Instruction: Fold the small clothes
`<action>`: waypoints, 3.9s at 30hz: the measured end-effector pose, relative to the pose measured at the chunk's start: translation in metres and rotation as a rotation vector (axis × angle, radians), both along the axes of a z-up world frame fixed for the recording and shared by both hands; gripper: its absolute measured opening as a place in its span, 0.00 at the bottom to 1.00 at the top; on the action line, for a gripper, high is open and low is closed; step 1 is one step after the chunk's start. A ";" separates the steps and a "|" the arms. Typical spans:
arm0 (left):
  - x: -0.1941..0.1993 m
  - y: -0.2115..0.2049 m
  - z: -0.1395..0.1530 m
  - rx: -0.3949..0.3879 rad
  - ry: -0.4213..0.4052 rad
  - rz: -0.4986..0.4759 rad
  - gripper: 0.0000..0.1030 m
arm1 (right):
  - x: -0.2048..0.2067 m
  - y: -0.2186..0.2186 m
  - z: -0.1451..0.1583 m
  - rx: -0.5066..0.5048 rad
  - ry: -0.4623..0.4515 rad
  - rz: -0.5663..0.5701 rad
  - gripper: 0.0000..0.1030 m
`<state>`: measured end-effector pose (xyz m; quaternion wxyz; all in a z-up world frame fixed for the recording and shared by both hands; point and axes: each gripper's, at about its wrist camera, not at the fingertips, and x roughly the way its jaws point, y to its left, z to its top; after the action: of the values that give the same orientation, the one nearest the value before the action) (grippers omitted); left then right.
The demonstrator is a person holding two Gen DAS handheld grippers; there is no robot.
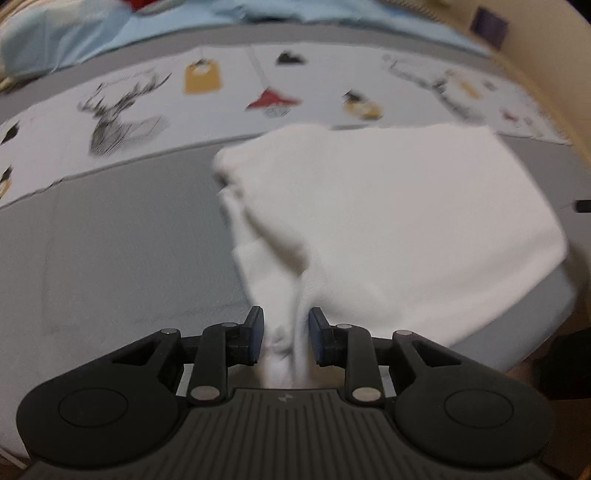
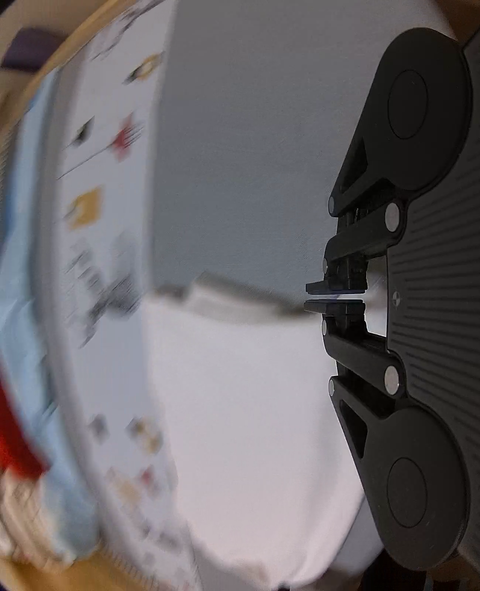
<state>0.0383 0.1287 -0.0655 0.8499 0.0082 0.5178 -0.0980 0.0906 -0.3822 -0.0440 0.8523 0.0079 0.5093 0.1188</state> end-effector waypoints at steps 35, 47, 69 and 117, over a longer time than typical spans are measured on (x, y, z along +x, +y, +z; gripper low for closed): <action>0.026 0.031 0.004 -0.202 0.085 0.166 0.36 | 0.013 0.063 -0.034 -0.177 0.094 0.224 0.14; 0.023 0.014 0.002 0.035 0.037 0.078 0.06 | 0.013 0.063 -0.039 -0.202 0.137 0.211 0.14; 0.009 -0.042 -0.020 0.122 0.077 -0.126 0.10 | 0.006 0.064 -0.023 -0.247 0.044 0.176 0.23; -0.116 0.076 0.132 -0.092 -0.381 0.241 0.47 | -0.119 0.419 -0.074 -0.162 -0.264 0.879 0.44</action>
<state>-0.0778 0.2052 0.0662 0.9374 -0.0743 0.3399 -0.0159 -0.0282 0.0373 -0.1180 0.7766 -0.2903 0.3593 0.4285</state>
